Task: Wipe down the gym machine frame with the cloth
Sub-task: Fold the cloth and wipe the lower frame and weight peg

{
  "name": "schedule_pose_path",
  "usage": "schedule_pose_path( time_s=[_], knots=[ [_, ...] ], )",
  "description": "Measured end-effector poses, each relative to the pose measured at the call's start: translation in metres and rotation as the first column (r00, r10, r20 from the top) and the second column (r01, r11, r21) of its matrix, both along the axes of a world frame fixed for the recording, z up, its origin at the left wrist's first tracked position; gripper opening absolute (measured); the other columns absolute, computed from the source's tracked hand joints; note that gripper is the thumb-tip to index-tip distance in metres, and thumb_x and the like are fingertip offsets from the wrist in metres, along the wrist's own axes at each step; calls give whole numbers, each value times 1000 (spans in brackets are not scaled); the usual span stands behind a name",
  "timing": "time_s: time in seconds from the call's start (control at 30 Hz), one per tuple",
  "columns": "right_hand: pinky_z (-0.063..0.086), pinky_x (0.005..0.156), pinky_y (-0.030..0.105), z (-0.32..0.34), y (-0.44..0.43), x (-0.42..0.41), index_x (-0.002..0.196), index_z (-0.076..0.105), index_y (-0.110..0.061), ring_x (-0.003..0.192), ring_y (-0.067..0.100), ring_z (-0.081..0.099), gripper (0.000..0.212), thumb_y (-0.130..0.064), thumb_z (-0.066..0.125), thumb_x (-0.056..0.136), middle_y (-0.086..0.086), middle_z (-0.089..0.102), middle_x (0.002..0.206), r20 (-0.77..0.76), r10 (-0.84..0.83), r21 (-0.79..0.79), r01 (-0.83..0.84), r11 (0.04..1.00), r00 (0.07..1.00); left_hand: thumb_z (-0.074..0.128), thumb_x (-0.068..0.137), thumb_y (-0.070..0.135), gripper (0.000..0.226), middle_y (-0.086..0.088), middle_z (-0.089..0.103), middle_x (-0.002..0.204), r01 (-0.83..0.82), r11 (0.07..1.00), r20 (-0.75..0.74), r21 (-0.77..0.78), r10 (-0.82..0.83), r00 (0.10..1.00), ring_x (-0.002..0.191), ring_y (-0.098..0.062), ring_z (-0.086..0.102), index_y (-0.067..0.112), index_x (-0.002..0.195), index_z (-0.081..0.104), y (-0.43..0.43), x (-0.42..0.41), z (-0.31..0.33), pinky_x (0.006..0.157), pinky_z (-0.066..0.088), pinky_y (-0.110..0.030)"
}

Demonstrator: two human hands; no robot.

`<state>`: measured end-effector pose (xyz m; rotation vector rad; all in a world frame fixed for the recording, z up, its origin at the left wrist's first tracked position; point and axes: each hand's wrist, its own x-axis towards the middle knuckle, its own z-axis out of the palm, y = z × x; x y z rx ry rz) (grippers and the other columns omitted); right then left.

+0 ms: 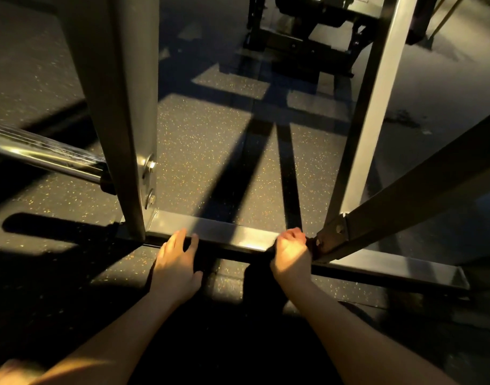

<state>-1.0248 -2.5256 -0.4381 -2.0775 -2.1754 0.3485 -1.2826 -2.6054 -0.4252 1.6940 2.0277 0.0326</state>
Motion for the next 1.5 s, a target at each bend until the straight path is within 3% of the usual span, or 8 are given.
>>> schedule_pose_path(
  time_s=[0.5,0.7,0.9,0.97,1.07,1.27,1.4,1.5],
  knots=[
    [50,95,37,16,-10,-143,138,56,-16,125,27,46,47,-7,61,92,6,52,135,-22,472,-53,-473,880,881,69,93,25,63,-6,38,162,-61,987,-40,149,67,997,148,-26,37,19,152,48,-19,-49,43,119,32,-40],
    [51,89,33,17,-15,-123,127,58,-11,120,30,53,31,-11,52,97,11,49,130,-213,39,-71,-55,996,976,70,90,25,55,-2,50,152,6,976,-66,216,9,998,139,-25,48,20,143,57,-10,-54,122,114,40,-39],
    [48,90,30,26,-16,-182,111,69,-12,101,22,59,22,-8,59,92,6,58,115,-408,36,-106,-86,991,912,65,98,30,44,5,57,141,-23,972,-117,232,51,992,129,-16,54,24,141,57,-27,-73,197,105,43,-29],
    [47,84,24,25,-11,-200,104,74,-11,93,18,63,20,-3,59,93,3,66,103,-566,-12,-166,-100,981,824,64,98,31,44,10,53,145,-48,973,-133,228,80,988,134,-13,49,25,141,58,-35,-80,217,111,41,-31],
    [54,79,29,37,-8,-218,106,76,-5,86,21,67,20,-2,59,96,14,73,100,-832,-303,-414,-155,897,466,65,97,31,45,11,53,146,-93,964,-134,249,130,982,135,-11,48,29,142,57,-45,-83,240,113,40,-33],
    [48,107,50,102,15,-219,139,57,-3,121,34,61,43,6,45,99,18,62,134,-681,-703,-658,-252,710,-204,69,94,38,59,9,55,144,-230,866,-12,443,263,965,132,-13,51,32,149,49,-30,-73,280,112,43,-39],
    [56,60,27,173,0,-213,124,59,3,71,19,68,33,11,40,98,18,65,97,-708,-619,-544,-296,785,-340,73,93,30,48,16,61,126,-275,778,123,565,250,960,112,-1,53,33,139,58,-18,-52,302,95,38,-21],
    [53,51,20,225,-23,-203,93,67,-10,62,15,68,27,10,48,96,4,67,73,-845,-442,-372,-264,890,-301,73,93,27,42,22,62,119,-298,752,178,588,239,955,103,6,54,36,132,61,-18,-46,309,83,34,-5]
  ],
)
